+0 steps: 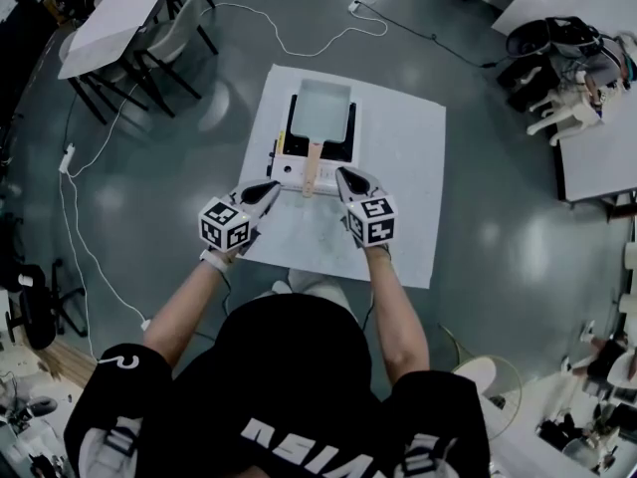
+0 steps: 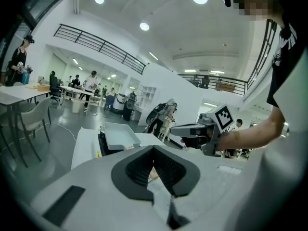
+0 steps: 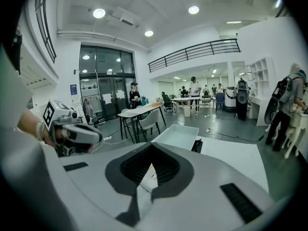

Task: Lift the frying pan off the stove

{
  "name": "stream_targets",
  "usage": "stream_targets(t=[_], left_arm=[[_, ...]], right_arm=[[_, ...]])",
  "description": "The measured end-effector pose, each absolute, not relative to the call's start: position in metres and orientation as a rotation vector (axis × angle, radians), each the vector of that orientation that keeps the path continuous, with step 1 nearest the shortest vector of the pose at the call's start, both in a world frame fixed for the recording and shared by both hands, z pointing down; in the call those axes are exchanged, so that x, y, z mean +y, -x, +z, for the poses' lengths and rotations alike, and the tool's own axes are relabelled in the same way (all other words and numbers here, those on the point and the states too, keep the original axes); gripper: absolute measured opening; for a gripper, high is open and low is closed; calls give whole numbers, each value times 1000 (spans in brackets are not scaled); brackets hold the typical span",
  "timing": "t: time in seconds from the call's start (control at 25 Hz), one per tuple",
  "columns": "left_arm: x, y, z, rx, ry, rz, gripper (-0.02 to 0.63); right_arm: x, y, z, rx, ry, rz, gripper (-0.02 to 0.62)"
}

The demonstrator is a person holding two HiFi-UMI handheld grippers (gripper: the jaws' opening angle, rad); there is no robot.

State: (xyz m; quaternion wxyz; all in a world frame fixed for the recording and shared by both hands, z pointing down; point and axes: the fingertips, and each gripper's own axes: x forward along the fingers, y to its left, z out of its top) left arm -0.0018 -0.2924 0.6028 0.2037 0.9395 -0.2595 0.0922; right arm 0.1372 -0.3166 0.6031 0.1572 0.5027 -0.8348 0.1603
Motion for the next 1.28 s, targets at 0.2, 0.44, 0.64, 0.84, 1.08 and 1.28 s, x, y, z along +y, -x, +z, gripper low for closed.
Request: stream_targets(t=[0.2, 0.44, 0.64, 0.84, 1.08, 1.28], left_arm=[[-304, -12, 625, -645, -2539, 258, -2], [-309, -31, 645, -516, -2471, 248, 1], [-316, -45, 671, -434, -2386, 256, 88], [-319, -57, 695, -361, -2246, 240, 173], [-318, -65, 713, -299, -2181, 264, 201], [-323, -72, 721, -271, -2143, 258, 201]], right_arm=[[-332, -136, 624, -2397, -1402, 508, -6], [-345, -136, 652, -2387, -1363, 629, -5], [-354, -133, 682, -2384, -1299, 779, 75], [-363, -125, 701, -2404, -1215, 975, 169], [-377, -112, 715, -2422, -1118, 1226, 257], [-385, -100, 730, -2412, -1005, 1341, 267]])
